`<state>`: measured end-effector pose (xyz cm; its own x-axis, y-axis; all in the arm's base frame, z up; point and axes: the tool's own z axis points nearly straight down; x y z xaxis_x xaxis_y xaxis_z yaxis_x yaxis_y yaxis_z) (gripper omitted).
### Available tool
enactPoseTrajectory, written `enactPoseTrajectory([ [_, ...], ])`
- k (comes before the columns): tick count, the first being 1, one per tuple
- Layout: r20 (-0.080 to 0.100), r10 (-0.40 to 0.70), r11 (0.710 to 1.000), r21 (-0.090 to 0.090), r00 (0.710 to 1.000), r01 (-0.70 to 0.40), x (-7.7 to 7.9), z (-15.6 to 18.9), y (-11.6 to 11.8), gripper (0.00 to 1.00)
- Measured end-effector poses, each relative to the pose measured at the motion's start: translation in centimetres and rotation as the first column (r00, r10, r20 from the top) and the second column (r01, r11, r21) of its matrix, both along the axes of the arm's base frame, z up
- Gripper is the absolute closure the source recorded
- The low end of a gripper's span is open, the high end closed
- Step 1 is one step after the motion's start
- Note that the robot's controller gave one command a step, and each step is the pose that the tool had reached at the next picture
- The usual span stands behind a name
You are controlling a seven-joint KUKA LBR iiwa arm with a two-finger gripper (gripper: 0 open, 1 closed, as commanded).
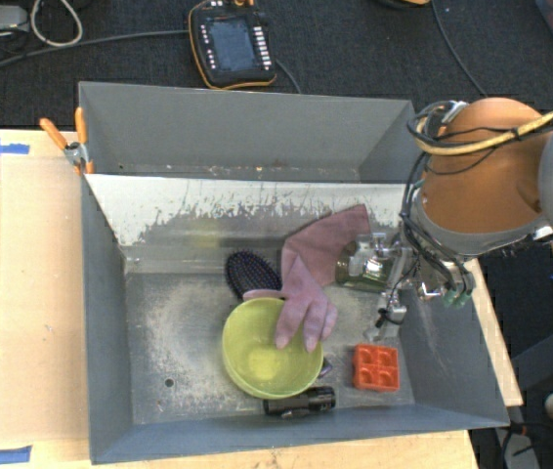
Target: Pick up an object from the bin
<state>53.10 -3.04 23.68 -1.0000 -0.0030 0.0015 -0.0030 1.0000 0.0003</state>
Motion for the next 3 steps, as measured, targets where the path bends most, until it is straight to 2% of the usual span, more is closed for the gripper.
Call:
enactPoseTrajectory([
  [1,-0.001,0.353,0.936,0.001,0.936,-0.353,-1.5,-1.3,-0.2,0.00],
  [2,-0.006,0.628,0.778,0.006,0.778,-0.628,-3.7,-7.6,-5.6,0.00],
  [3,0.000,0.554,0.832,0.003,0.832,-0.554,-3.1,-8.4,-2.2,0.00],
])
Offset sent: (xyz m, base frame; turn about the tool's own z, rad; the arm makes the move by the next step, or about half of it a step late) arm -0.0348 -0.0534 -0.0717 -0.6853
